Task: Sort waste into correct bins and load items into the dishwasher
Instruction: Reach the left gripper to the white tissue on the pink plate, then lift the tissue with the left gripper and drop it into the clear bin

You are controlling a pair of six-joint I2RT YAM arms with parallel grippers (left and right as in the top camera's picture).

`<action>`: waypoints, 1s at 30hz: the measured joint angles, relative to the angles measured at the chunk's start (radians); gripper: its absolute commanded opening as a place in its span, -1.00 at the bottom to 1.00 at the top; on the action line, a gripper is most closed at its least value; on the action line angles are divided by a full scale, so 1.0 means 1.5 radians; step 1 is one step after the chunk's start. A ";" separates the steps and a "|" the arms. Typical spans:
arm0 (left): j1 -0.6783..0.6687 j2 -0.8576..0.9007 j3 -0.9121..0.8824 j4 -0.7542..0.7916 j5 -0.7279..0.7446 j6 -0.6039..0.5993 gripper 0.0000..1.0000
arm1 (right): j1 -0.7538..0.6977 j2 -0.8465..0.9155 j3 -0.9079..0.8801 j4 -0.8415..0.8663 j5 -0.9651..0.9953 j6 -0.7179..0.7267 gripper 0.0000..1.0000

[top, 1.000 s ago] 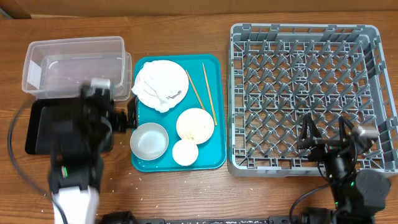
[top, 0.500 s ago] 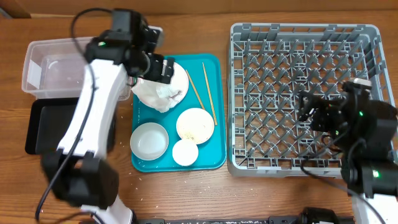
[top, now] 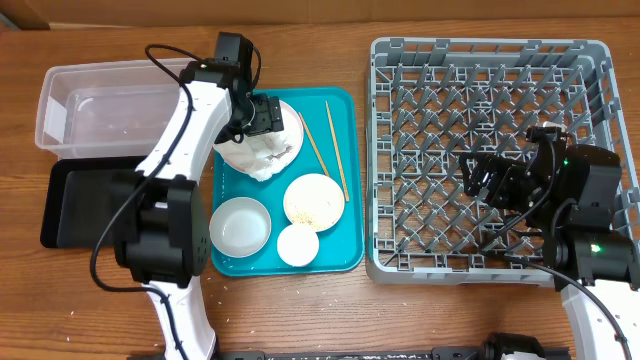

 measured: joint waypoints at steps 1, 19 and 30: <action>-0.001 0.008 0.000 0.002 -0.005 -0.010 0.88 | 0.000 0.000 0.000 -0.001 -0.001 0.000 1.00; -0.005 0.099 0.005 0.046 -0.018 -0.052 -0.92 | 0.000 0.000 0.000 -0.032 -0.005 0.000 1.00; 0.009 0.112 0.273 -0.127 0.037 -0.049 -0.92 | 0.000 0.000 0.000 -0.033 -0.005 0.000 1.00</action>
